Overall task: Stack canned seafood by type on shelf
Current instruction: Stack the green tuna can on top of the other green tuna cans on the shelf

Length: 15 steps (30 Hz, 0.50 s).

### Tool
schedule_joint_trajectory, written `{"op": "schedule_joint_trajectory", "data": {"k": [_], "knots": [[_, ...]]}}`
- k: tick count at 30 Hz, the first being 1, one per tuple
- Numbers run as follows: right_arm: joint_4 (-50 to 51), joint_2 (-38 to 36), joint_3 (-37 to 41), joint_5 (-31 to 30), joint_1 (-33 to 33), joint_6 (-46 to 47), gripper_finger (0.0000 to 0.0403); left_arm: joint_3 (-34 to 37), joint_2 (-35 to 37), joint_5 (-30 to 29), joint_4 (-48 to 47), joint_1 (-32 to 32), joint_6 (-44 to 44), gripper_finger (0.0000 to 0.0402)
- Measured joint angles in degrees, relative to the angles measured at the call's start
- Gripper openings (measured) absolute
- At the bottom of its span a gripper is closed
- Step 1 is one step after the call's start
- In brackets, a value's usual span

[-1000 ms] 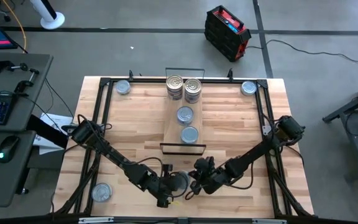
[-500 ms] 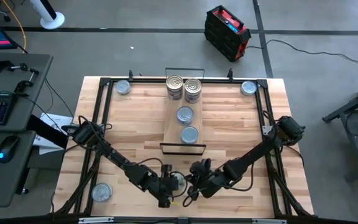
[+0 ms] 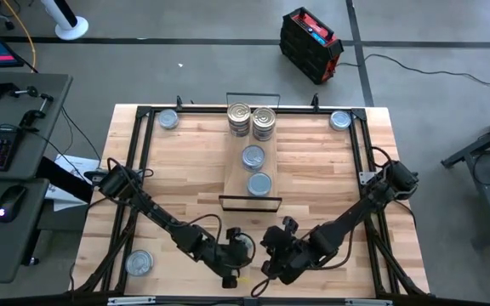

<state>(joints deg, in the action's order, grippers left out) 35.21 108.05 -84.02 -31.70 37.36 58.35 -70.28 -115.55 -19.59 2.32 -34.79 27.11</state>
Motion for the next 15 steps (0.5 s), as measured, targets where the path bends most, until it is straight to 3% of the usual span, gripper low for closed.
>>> {"op": "schedule_joint_trajectory", "data": {"k": [7, 11, 15], "knots": [[1.8, 0.0, -0.8, -0.6, 1.4, 1.7, 0.0000, -0.5, 0.1, 0.1, 0.0, 0.0, -1.1, 0.0000], [0.7, 0.0, -0.8, -0.4, 2.6, 2.6, 0.0000, -4.0, 3.7, 3.6, -9.2, -0.5, -0.6, 0.0000], [-0.9, 0.0, -0.8, 0.7, 3.3, 3.2, 0.0000, -5.1, 11.8, 2.6, -21.9, -1.9, -0.9, 0.0000]]}}
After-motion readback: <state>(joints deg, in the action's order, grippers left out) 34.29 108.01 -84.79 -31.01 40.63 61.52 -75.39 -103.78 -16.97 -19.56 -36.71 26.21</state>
